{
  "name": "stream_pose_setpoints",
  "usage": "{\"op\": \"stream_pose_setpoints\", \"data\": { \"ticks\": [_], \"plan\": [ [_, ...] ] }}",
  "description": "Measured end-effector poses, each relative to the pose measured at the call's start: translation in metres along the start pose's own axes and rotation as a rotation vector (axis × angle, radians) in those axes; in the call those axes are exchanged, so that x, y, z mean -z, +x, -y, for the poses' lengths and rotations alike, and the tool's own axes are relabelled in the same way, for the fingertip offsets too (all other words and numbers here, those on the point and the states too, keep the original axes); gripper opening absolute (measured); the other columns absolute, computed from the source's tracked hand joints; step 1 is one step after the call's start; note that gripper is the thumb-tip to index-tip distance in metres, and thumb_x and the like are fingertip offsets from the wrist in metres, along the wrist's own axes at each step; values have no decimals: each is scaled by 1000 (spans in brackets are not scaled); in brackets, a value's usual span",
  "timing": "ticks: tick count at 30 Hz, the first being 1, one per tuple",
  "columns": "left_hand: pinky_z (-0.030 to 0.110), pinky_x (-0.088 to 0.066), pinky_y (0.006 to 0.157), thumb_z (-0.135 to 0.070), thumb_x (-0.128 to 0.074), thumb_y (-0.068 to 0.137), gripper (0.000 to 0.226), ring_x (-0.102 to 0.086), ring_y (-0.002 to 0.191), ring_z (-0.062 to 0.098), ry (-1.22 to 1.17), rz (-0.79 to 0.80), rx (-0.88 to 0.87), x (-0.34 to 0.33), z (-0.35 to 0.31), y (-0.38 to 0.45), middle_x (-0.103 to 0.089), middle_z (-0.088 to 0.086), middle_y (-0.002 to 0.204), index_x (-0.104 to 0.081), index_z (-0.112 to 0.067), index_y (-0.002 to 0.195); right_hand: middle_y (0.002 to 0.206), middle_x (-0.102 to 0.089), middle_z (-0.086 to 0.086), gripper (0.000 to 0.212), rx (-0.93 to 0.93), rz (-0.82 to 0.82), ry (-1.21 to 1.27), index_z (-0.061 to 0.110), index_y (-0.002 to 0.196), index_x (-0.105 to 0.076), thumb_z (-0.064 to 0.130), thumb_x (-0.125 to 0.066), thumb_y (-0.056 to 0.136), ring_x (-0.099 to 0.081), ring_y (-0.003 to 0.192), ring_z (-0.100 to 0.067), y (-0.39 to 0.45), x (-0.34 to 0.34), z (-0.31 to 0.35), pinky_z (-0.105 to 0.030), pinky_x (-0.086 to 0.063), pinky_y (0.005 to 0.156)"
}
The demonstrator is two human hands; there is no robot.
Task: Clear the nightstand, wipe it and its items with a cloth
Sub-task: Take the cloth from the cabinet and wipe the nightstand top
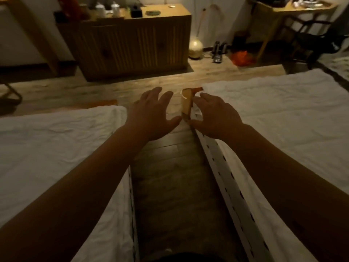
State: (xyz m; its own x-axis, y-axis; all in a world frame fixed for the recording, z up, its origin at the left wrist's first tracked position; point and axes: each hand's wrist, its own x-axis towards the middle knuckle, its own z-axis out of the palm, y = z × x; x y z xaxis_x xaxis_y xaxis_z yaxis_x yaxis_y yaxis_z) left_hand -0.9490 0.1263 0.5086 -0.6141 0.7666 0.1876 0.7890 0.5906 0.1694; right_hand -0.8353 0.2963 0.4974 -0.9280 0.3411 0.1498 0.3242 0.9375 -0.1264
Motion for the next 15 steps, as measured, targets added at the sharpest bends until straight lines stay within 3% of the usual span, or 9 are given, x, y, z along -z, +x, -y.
{"op": "stream_pose_setpoints", "data": {
  "ticks": [7,15],
  "plan": [
    [54,-36,107,-67,-53,81,82,-25,141,33,1,1,96,-23,34,72,-25,10,156,-25,-27,148,153,-34,-7,79,85,17,26,28,144,-30,62,-60,79,-34,137,-30,96,-35,-29,-52,-38,104],
    [57,-35,106,-65,-53,82,82,-25,142,33,19,-22,192,-36,29,201,-24,9,157,-23,-27,148,151,-37,-8,78,145,4,11,28,143,-32,62,-60,78,-36,135,-32,223,-39,-102,-53,-38,101]
  ]
}}
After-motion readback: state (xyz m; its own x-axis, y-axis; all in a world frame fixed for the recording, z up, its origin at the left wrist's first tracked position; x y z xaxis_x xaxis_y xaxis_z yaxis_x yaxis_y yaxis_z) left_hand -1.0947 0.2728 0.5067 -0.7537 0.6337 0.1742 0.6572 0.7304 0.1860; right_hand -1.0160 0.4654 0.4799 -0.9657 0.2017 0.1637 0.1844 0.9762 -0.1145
